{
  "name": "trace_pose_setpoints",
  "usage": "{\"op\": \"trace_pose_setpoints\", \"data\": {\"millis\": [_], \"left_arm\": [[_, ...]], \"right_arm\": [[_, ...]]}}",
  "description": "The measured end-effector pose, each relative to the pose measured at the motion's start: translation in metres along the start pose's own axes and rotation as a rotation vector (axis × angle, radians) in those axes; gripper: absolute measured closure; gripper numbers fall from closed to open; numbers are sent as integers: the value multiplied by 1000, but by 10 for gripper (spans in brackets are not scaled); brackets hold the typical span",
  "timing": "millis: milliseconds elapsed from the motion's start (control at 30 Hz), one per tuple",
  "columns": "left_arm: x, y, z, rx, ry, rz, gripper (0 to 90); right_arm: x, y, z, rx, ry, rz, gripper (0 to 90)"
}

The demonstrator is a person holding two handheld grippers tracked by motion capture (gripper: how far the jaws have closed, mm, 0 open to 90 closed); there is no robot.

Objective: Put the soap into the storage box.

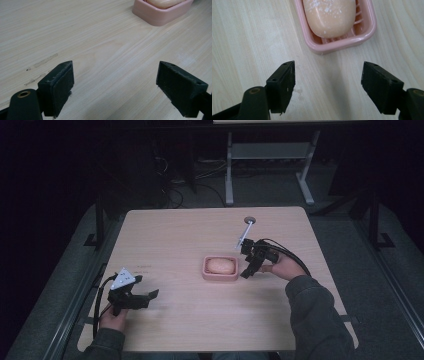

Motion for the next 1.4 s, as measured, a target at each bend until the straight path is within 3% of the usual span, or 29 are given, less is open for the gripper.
{"op": "trace_pose_setpoints", "data": {"millis": [467,1400], "left_arm": [[0,0,0,-3,2,0,143],[1,1,1,-3,-5,4,143]], "right_arm": [[-7,-5,10,2,-1,14,265],[-7,-12,58,58,-12,16,260]]}}
Point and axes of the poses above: each handheld gripper's, and its own axes: x roughly forward along the jaws, z roughly out of its underside, y roughly to its right, the point moved 6 cm from there along x, roughly forward along the jaws, and after that the axes turned 2 degrees about z, right-handed, at the moved point
